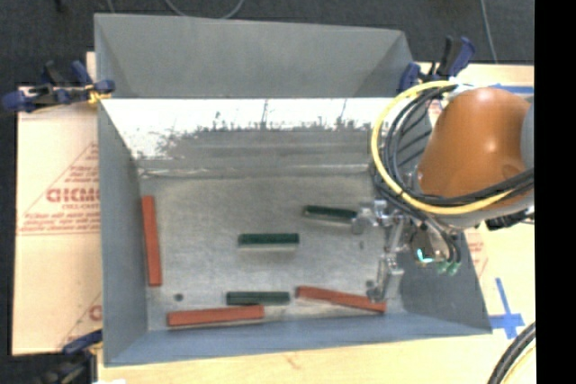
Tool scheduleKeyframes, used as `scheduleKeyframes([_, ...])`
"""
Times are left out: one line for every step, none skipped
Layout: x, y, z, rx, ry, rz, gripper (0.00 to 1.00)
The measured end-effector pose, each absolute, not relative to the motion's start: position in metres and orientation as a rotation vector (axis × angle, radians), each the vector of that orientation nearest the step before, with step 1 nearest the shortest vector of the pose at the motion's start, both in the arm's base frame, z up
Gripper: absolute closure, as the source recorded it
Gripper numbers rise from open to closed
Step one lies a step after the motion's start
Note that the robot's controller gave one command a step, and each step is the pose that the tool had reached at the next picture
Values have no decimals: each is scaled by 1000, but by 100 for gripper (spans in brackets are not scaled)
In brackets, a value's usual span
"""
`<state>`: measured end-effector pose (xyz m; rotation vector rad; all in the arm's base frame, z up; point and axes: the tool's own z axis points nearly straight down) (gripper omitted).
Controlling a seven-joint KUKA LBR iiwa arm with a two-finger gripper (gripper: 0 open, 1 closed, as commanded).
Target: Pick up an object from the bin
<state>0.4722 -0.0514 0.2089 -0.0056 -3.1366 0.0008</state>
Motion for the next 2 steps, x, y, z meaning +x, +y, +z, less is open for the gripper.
scheduleKeyframes([503,-1,86,74,-3138,-1,0])
scheduleKeyframes([491,-52,70,-53,-3142,2,0])
